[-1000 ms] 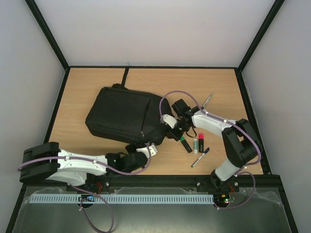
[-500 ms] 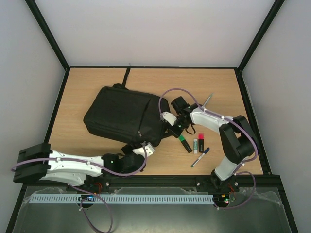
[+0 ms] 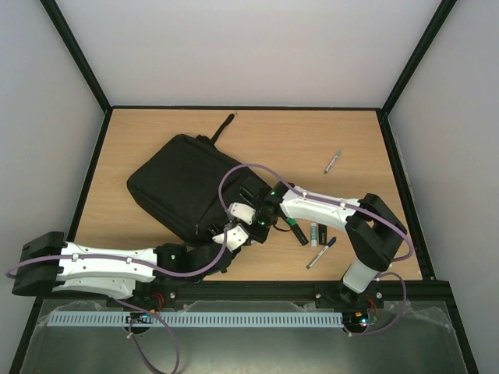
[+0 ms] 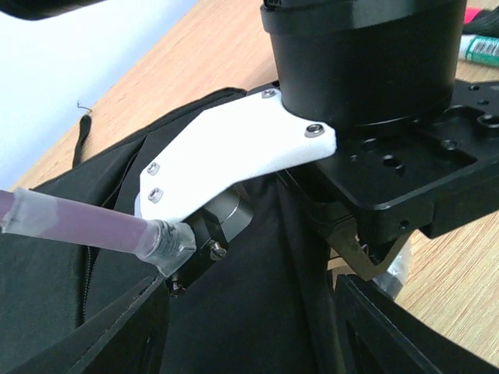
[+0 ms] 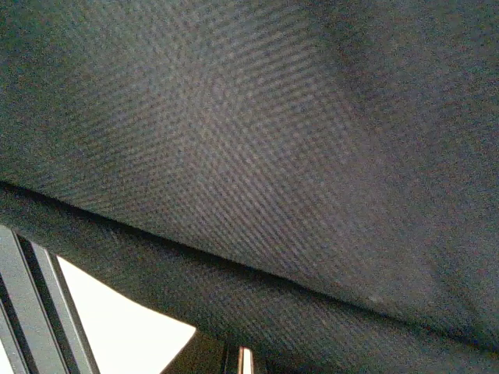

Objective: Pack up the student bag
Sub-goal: Zip the student bag at the center of the board.

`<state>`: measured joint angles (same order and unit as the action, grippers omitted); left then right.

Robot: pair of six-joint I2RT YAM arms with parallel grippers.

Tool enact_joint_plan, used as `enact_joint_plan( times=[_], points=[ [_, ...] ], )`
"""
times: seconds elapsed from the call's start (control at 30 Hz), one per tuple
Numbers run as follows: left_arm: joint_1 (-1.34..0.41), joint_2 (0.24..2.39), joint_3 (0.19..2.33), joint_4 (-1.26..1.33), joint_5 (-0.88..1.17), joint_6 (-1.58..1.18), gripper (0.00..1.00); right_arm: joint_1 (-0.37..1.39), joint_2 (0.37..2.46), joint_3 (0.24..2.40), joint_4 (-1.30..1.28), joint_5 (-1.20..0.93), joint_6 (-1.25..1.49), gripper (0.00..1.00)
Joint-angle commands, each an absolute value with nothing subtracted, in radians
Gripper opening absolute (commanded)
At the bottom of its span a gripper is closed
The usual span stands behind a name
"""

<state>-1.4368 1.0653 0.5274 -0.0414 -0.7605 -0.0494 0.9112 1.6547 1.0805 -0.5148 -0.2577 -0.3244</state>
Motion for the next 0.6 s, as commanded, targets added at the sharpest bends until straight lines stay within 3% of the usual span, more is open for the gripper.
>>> enact_joint_plan(
  times=[0.0,0.13,0.33,0.57],
  points=[
    [-1.46,1.09,0.537,-0.068,-0.708,-0.081,0.59,0.939,1.675,1.15,-0.506,-0.343,-0.298,0.01],
    [-1.483,1.102,0.572,-0.18,-0.811,-0.199,0.57,0.939,1.669,1.118,-0.503,-0.33,-0.312,0.01],
    [-1.618,1.08,0.595,-0.273,-0.812,-0.349,0.6,0.935,1.662,1.084,-0.488,-0.329,-0.321,0.01],
    [-1.616,1.136,0.629,-0.334,-0.838,-0.431,0.61,0.889,1.647,1.098,-0.5,-0.346,-0.332,0.01]
  ],
)
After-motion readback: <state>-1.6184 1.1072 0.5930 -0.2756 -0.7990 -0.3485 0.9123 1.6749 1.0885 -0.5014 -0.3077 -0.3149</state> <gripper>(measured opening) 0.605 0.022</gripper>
